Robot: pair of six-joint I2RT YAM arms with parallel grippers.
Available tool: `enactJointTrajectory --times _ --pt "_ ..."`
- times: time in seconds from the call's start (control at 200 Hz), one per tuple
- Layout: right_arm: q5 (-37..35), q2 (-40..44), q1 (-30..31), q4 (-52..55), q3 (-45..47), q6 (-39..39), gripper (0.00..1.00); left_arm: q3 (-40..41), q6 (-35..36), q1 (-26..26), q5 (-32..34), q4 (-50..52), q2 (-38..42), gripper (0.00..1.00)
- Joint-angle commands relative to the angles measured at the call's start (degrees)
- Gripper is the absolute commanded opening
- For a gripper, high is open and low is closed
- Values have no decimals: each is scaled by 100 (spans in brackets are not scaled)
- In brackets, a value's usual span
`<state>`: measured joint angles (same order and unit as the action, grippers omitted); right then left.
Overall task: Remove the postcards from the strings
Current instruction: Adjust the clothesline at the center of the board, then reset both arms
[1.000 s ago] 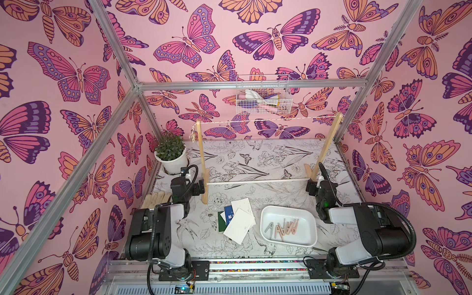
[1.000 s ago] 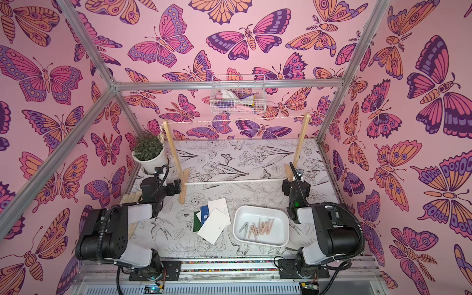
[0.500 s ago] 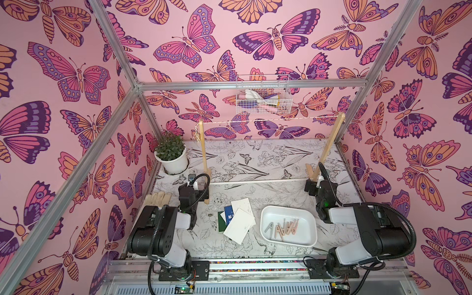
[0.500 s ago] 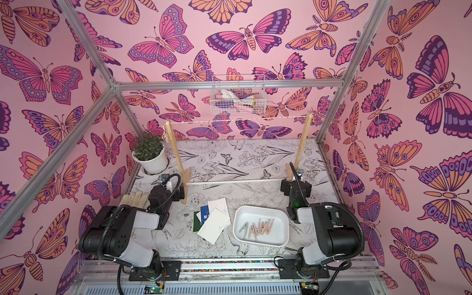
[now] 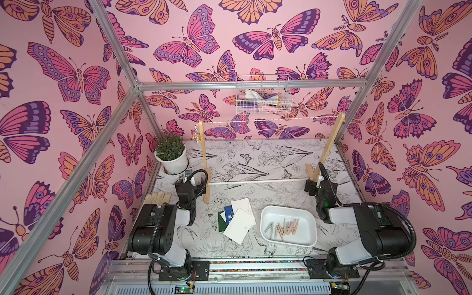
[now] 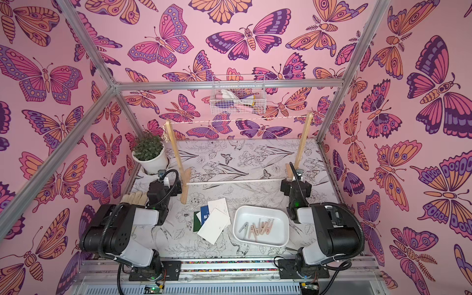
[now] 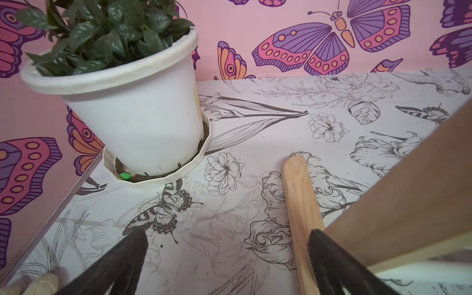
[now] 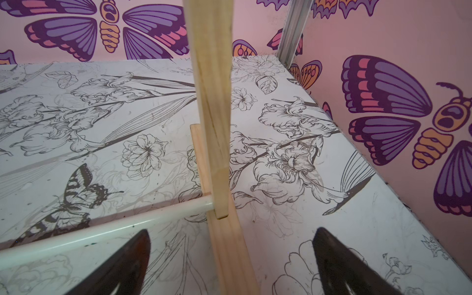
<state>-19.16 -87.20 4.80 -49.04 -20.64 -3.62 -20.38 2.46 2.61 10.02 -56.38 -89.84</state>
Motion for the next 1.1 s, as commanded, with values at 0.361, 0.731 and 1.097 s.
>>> enactJointTrajectory --times 0.361,0.731,1.097 --pt "27 72 -40 -53 -98 -43 99 377 35 182 370 -454 24 100" --pt "52 71 -49 -47 -98 -48 99 -909 -401 455 796 4742 3382 100" --pt "64 74 -58 -34 -99 -44 99 -92 -204 77 -362 3623 3607 100"
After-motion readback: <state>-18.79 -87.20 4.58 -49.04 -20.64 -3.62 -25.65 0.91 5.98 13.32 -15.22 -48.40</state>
